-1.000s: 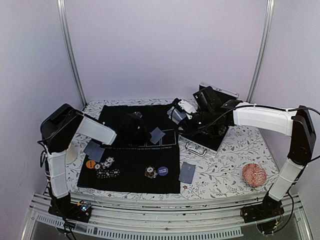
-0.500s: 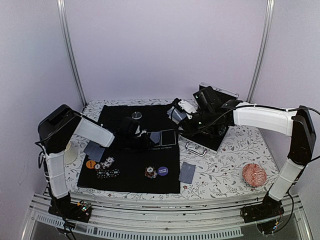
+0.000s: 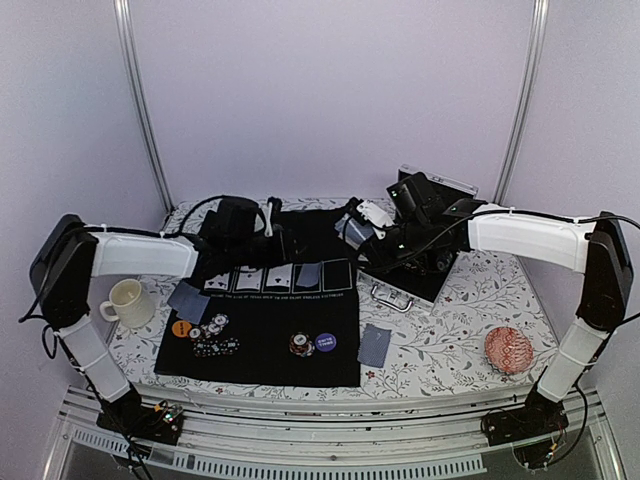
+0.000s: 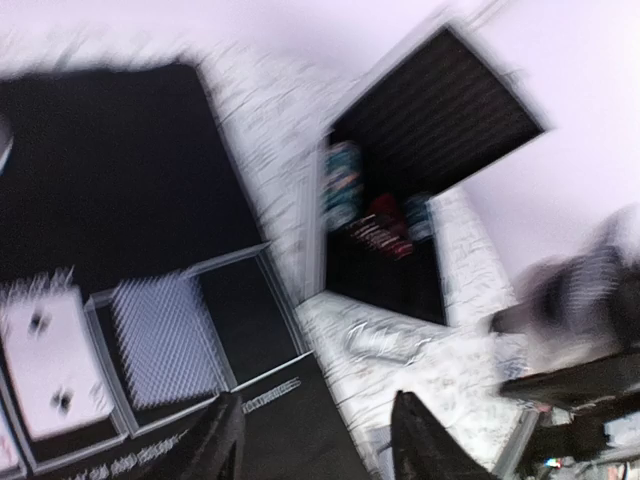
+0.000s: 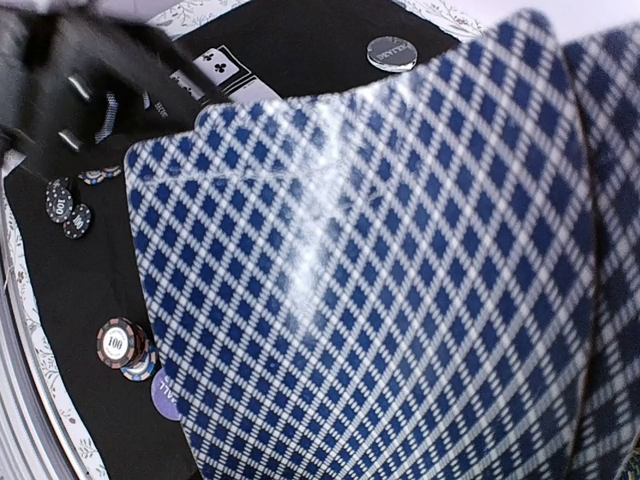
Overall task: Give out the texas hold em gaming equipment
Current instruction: Place the poker card in the community card area.
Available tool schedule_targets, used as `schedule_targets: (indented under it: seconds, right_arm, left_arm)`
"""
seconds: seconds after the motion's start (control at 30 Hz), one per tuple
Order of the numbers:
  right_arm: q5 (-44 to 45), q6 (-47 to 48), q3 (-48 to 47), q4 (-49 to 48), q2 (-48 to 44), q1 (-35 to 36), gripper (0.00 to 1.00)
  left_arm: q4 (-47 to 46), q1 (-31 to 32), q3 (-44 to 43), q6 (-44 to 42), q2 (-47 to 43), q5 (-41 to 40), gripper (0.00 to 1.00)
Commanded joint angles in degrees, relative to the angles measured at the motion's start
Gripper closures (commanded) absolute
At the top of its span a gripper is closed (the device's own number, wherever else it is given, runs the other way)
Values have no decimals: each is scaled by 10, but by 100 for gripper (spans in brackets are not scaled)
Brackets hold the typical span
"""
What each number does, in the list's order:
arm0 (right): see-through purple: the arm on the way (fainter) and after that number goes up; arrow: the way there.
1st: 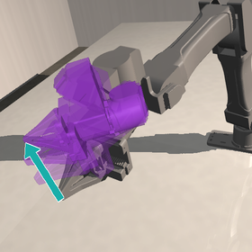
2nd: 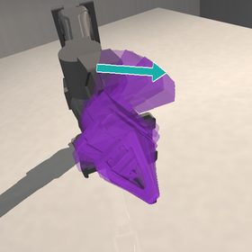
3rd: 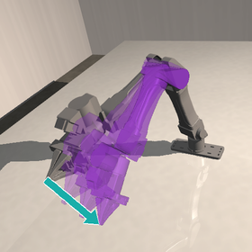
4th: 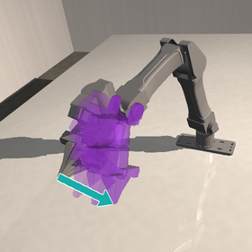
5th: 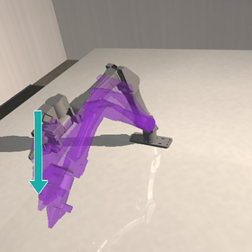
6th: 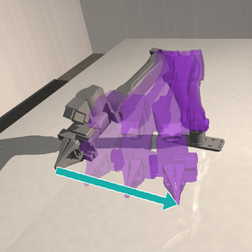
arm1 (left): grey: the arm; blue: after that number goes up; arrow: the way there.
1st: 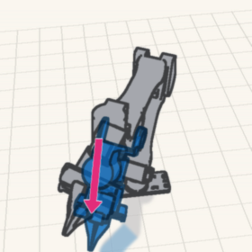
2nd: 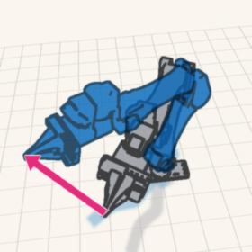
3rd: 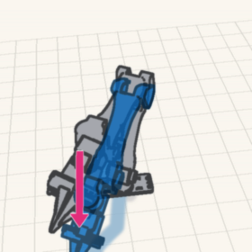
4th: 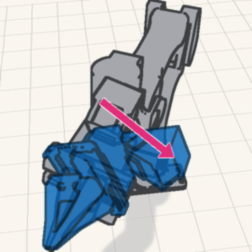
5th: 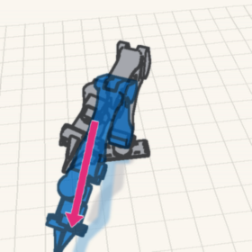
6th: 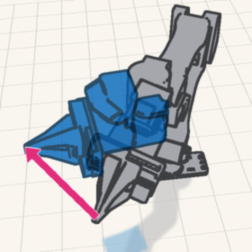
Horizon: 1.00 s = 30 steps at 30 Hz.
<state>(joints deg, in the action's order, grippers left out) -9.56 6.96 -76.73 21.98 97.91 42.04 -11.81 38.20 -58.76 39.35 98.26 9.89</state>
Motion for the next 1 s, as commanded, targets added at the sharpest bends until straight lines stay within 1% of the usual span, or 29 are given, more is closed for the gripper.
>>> schedule_targets:
  seconds: [0.0,0.07,0.13,0.2,0.3,0.4,0.47,0.53,0.63,0.67,0.73,0.83,0.9,0.97]
  right_arm:
    - [8,23,-5,1,-31,14,63]
    - [9,28,-6,-2,-32,18,63]
    - [12,33,-10,-2,-28,23,63]
    - [13,37,-17,1,-23,29,63]
    - [11,40,-21,1,-20,37,63]
    - [8,40,-23,2,-19,41,63]
    - [6,41,-24,3,-19,43,63]
    - [4,40,-24,2,-21,44,63]
    - [-1,39,-22,-1,-22,44,63]
    - [-2,39,-23,-2,-21,44,63]
    - [-3,40,-24,-2,-20,45,63]
    - [-3,40,-26,-1,-18,45,63]
    - [-5,40,-26,-2,-18,46,63]
    - [-5,41,-27,-2,-16,46,63]
  left_arm:
    - [22,-3,-95,-177,-55,114,42]
    - [47,-4,-122,-219,-58,189,33]
    - [77,-3,-150,-239,-47,270,25]
    - [127,-2,-182,-246,-29,304,24]
    - [205,-2,-220,-280,-10,292,28]
    - [222,-5,-227,-299,-12,262,34]
    - [218,-10,-226,-301,-15,264,40]
    - [194,-18,-210,-292,-27,278,40]
    - [131,-33,-167,-269,-48,310,40]
    - [123,-34,-159,-269,-52,309,39]
    - [142,-34,-162,-290,-48,275,40]
    - [197,-34,-179,-323,-40,182,41]
    - [205,-36,-184,-329,-37,175,40]
    - [200,-35,-189,-323,-29,204,39]
